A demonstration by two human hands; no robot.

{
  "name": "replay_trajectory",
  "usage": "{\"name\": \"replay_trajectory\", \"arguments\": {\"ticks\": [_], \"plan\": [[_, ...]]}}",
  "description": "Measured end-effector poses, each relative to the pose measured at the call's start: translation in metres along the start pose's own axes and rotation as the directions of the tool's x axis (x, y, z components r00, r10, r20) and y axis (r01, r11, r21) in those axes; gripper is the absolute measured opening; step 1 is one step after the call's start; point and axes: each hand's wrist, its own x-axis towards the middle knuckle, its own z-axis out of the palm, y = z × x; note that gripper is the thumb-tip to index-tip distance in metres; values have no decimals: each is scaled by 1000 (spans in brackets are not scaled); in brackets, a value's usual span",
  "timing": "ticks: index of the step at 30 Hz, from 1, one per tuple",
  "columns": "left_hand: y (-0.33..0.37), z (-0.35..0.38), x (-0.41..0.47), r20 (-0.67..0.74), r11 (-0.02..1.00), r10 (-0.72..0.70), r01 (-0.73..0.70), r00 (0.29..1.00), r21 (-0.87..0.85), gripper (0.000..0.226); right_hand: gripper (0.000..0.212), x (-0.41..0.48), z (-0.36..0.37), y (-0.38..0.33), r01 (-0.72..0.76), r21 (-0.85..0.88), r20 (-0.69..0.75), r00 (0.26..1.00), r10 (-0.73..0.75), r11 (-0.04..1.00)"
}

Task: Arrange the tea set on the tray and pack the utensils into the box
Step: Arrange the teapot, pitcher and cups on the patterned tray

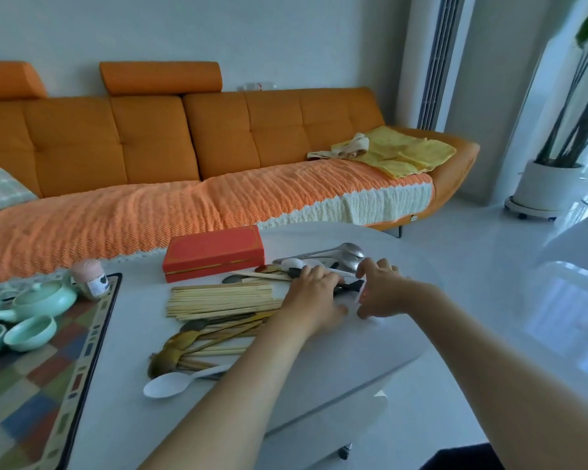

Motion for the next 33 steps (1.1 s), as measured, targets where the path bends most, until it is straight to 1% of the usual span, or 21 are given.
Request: {"name": "replay_trajectory", "arguments": {"ticks": [3, 6, 8, 10, 12, 14, 17, 18, 20, 22, 25, 27, 28, 30, 32, 33], "plan": [[8, 7, 4, 26, 1000, 13, -13, 1000, 6, 61, 69, -2, 5, 6, 48, 50, 13, 999, -49, 998], [9, 5, 0, 11, 999, 36, -36, 999, -12, 60, 69, -3, 3, 2, 106, 82, 1, 994, -106, 991], [4, -1, -4, -15, 997, 31, -32, 999, -71, 51, 69, -4, -1, -5, 152, 136, -23, 988, -151, 979], [-4, -7, -10, -58, 977, -21, 8, 998, -212, 38, 66, -5, -5, -17, 230, 166, -65, 973, -222, 959], [-13, -17, -17, -73, 893, -138, 92, 988, -442, 32, 66, -7, -7, -31, 313, 189, -107, 949, -298, 931], [-22, -28, -28, -37, 775, -243, 171, 969, -608, 25, 66, -9, -8, -50, 379, 200, -145, 923, -355, 904], [-43, -44, -45, 44, 585, -382, 279, 923, -762, 29, 67, -12, -7, -83, 475, 229, -202, 877, -436, 850], [-50, -50, -52, 48, 530, -428, 294, 903, -795, 28, 68, -13, -7, -96, 500, 245, -215, 864, -456, 831], [-69, -63, -68, 14, 480, -507, 295, 862, -826, 27, 71, -14, -4, -123, 528, 285, -216, 848, -483, 800], [-91, -74, -85, -34, 477, -567, 294, 823, -828, 25, 71, -13, 0, -151, 529, 293, -203, 849, -488, 797], [-124, -92, -115, -103, 486, -634, 291, 767, -824, 18, 64, -11, 11, -197, 552, 267, -183, 834, -521, 790], [-145, -103, -137, -160, 557, -655, 328, 739, -763, 17, 61, -14, 20, -229, 581, 261, -172, 814, -555, 771], [-156, -108, -148, -192, 613, -652, 360, 734, -704, 18, 62, -15, 25, -244, 598, 254, -170, 801, -574, 760], [-178, -116, -172, -246, 730, -633, 459, 734, -506, 18, 61, -16, 37, -275, 625, 243, -162, 780, -604, 742], [-204, -120, -193, -296, 794, -600, 511, 743, -330, 22, 59, -13, 51, -303, 628, 251, -137, 776, -615, 737], [-216, -119, -202, -320, 813, -581, 512, 749, -278, 25, 57, -11, 59, -316, 622, 259, -124, 780, -614, 739]]}}
